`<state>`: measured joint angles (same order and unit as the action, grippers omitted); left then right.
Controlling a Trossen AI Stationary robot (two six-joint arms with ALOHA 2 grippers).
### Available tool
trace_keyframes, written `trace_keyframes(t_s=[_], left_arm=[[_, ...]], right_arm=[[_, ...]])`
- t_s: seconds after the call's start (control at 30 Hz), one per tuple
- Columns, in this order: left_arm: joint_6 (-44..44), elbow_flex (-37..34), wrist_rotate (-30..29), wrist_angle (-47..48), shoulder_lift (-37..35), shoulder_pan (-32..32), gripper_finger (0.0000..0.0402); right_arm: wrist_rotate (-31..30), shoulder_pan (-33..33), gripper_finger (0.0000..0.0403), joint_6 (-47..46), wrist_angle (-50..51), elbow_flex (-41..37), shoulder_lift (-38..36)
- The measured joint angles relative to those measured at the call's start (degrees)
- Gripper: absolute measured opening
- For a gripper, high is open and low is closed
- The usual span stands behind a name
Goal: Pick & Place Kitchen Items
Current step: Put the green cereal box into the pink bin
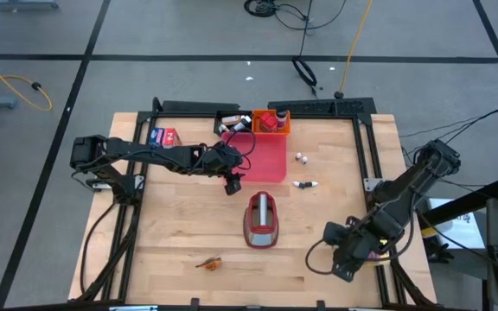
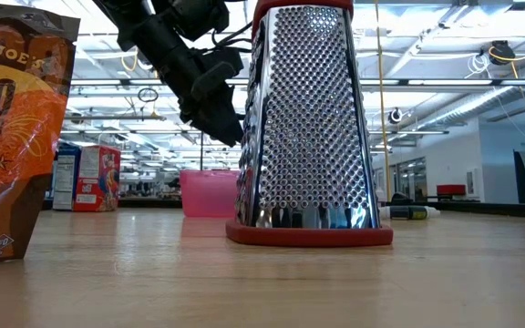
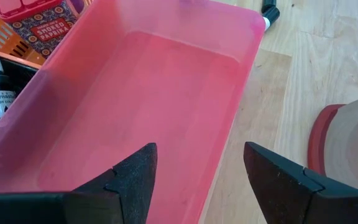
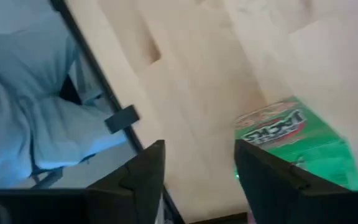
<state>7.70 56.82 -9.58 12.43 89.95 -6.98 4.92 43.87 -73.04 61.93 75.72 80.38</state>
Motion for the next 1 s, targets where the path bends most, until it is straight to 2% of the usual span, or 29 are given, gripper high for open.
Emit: trace_keyframes(t_s=[0.27, 0.57, 1.0], left_arm=[[0.04, 0.00, 0.00, 0.00, 0.00, 0.00, 0.0244], [0.09, 0.00, 0.00, 0.00, 0.00, 0.00, 0.0244], [-1.17, 0.00, -0.02, -0.02, 0.00, 0.00, 0.0244]], right_arm=[[1.37, -1.12, 0.0229, -1.33, 8.52, -0.02, -0.02], [-0.58, -1.12, 0.0236, -6.90, 15.31, -0.12, -0.02], [2.00, -1.17, 0.0255, -8.81, 13.00, -7.76, -0.10]])
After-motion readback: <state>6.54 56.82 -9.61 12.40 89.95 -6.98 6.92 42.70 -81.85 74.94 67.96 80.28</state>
